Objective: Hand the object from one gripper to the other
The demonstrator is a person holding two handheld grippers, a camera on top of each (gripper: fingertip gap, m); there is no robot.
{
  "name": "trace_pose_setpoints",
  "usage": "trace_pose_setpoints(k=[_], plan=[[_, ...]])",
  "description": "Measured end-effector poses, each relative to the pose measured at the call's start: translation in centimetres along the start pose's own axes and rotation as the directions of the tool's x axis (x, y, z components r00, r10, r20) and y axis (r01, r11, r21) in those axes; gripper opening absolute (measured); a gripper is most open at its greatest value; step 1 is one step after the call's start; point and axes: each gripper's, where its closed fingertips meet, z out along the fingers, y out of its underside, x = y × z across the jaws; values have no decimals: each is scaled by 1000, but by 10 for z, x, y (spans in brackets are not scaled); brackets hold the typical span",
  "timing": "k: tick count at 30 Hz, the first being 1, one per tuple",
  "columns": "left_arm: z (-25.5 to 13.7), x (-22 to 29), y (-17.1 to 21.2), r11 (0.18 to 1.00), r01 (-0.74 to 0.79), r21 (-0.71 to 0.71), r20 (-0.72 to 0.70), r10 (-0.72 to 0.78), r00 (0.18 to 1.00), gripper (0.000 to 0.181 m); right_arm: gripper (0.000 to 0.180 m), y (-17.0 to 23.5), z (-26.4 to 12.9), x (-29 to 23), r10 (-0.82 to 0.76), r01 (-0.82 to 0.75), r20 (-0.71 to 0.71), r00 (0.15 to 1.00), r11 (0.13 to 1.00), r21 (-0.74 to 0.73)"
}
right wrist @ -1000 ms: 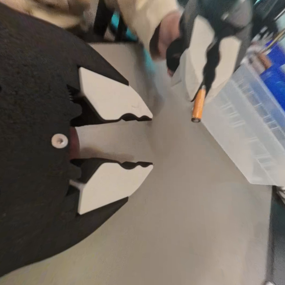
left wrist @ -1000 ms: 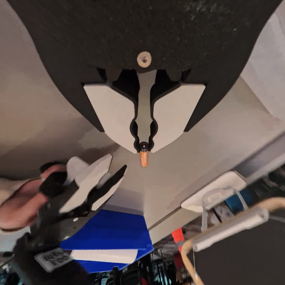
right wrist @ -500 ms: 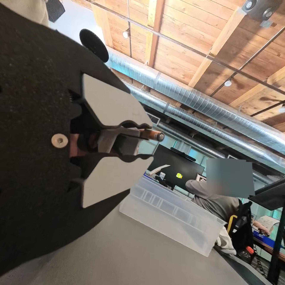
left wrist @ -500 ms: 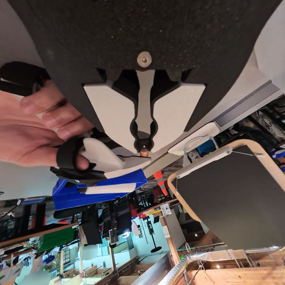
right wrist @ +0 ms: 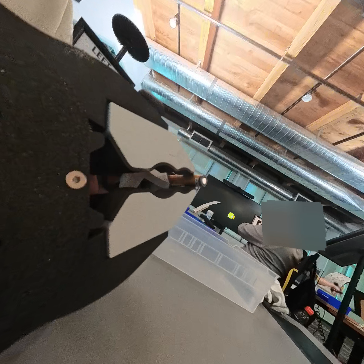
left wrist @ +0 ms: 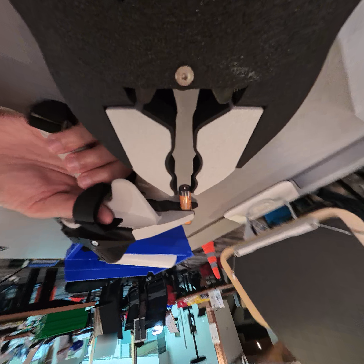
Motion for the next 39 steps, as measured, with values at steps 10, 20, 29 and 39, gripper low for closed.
trace_pose_setpoints(k=[10, 20, 29, 39], plan=[[-32, 12, 8, 979, 183, -94, -391, -205, 897, 57, 11, 26, -31, 4, 205, -186, -37, 978, 777, -602], [-30, 50, 17, 986, 72, -151, -480, -137, 866, 73, 11, 65, -37, -12, 543, -426, -77, 836, 555, -714], [-28, 47, 25, 988, -10, -156, -450, -62, 891, 49, 26, 69, -35, -3, 487, -394, -82, 870, 585, -709], [-25, 4, 18, 968, 211, -139, -318, -246, 916, 48, 43, 16, -44, 60, -647, 528, 83, 758, 533, -661]])
